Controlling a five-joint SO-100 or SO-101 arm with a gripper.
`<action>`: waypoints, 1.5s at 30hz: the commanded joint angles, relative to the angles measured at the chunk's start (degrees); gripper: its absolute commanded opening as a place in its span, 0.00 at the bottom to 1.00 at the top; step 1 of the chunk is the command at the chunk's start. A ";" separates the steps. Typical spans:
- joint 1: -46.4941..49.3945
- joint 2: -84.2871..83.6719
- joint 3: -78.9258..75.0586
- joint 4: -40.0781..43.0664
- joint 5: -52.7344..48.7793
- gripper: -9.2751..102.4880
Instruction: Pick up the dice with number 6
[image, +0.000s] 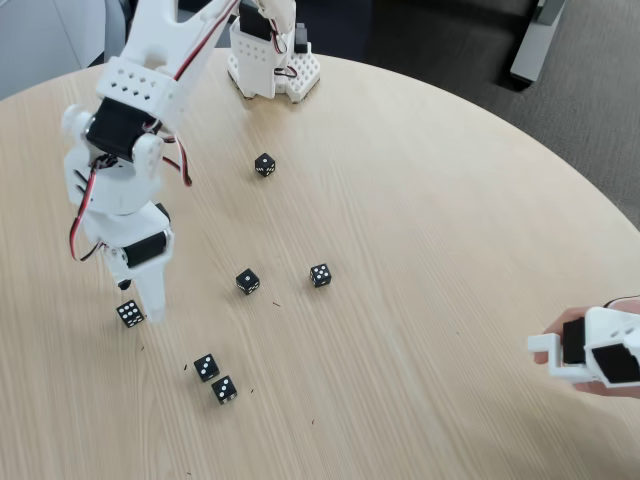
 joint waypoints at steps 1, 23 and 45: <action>0.35 0.62 -1.05 0.18 1.76 0.30; 5.71 0.62 -1.14 -0.26 3.69 0.28; 5.71 0.53 -1.05 0.09 0.70 0.23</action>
